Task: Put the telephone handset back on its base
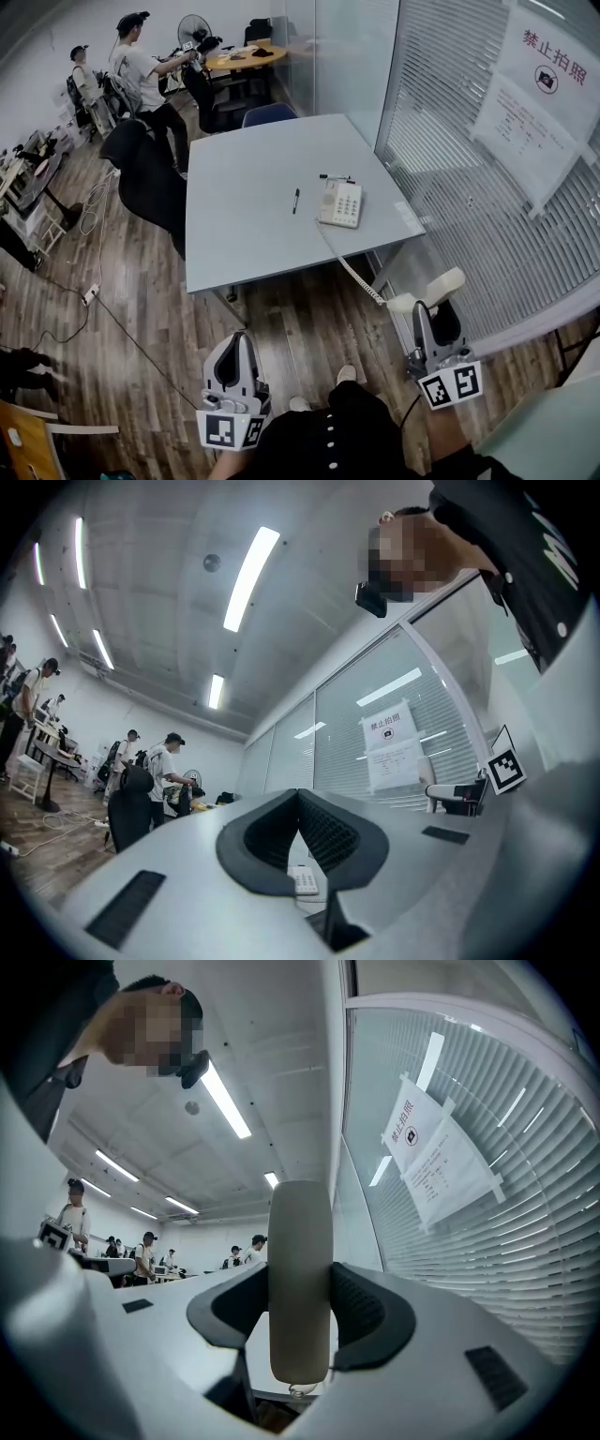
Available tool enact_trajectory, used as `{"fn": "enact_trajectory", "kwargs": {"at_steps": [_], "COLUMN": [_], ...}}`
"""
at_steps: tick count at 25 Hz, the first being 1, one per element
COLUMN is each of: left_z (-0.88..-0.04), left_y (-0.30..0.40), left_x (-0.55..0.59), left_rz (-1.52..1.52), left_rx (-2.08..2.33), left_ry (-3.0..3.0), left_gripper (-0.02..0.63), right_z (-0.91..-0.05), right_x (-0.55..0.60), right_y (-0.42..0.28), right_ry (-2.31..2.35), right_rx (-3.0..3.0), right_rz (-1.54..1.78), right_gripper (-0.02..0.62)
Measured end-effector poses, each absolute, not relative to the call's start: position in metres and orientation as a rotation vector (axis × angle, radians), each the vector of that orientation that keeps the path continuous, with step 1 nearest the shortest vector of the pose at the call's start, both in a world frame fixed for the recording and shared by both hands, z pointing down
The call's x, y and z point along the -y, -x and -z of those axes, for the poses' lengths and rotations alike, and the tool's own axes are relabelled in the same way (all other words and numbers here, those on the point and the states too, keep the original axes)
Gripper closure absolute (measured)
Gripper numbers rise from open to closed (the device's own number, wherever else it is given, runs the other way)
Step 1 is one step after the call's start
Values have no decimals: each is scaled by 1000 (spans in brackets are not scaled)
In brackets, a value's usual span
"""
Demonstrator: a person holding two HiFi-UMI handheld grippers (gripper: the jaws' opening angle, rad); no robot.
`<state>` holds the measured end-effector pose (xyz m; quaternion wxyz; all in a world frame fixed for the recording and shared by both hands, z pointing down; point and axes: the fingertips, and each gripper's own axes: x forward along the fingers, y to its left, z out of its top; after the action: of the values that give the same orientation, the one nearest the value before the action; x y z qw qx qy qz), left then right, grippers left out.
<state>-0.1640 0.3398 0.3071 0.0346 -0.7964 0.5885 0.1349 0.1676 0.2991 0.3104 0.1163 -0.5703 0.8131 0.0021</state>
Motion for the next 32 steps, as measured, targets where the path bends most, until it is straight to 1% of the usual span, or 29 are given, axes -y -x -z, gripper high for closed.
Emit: {"fn": "enact_trajectory", "kwargs": {"at_steps": [18, 32], "left_z": [-301, -298], "left_y": [132, 92], "left_x": [-293, -234], "left_rz": [-383, -357], "left_rx": [-1847, -1867], "left_ry": [2420, 2383], "left_gripper": [592, 592], "right_z": [-312, -319], "right_x": [-241, -176], "right_y": [-194, -225], "right_ry": [1623, 1575], "right_rx": [-2414, -2454], "right_rz": [22, 22], "right_gripper": [373, 373]}}
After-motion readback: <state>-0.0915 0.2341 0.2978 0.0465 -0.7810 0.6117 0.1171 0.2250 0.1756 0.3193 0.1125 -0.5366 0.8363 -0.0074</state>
